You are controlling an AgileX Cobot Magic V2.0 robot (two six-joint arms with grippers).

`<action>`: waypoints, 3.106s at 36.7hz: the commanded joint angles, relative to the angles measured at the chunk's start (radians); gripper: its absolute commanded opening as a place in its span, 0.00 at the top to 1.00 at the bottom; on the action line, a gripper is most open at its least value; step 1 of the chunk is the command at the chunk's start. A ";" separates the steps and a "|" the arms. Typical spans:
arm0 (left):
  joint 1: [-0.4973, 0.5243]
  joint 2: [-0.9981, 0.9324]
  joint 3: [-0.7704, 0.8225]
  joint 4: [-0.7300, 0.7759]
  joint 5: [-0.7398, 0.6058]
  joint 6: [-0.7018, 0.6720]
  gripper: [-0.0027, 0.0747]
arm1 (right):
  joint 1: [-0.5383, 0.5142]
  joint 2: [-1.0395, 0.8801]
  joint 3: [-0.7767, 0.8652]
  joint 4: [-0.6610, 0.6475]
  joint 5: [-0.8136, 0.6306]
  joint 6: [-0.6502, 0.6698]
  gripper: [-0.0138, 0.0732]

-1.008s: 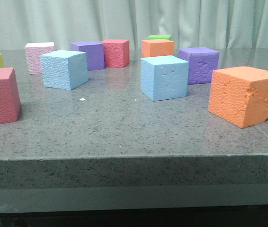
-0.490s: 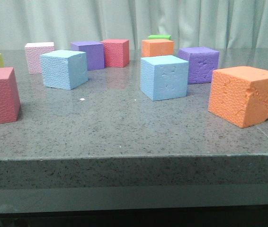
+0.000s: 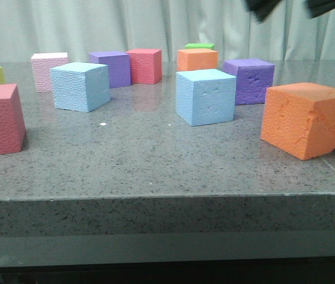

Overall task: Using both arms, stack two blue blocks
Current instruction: 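Lower the right gripper over the nearer light blue cube and close, then lift the light blue cube with the right gripper toward the left gripper's side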

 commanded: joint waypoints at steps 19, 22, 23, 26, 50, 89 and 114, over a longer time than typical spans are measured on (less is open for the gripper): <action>0.003 0.010 -0.036 -0.011 -0.083 -0.007 0.17 | 0.049 0.300 -0.236 0.018 -0.090 -0.008 0.10; 0.003 0.010 -0.036 -0.011 -0.083 -0.007 0.17 | 0.048 0.319 -0.236 0.018 -0.100 -0.008 0.10; 0.003 0.010 -0.036 -0.011 -0.083 -0.007 0.17 | 0.046 0.326 -0.236 0.018 -0.105 -0.008 0.10; 0.003 0.010 -0.036 -0.011 -0.083 -0.007 0.17 | 0.043 0.344 -0.236 0.018 -0.115 -0.008 0.10; 0.003 0.010 -0.036 -0.011 -0.083 -0.007 0.17 | 0.047 0.338 -0.236 0.013 -0.101 -0.069 0.46; 0.003 0.010 -0.036 -0.011 -0.083 -0.007 0.17 | 0.292 0.286 -0.245 0.310 0.066 -0.726 0.46; 0.003 0.010 -0.036 -0.011 -0.083 -0.007 0.17 | 0.289 0.360 -0.245 0.312 0.003 -0.713 0.14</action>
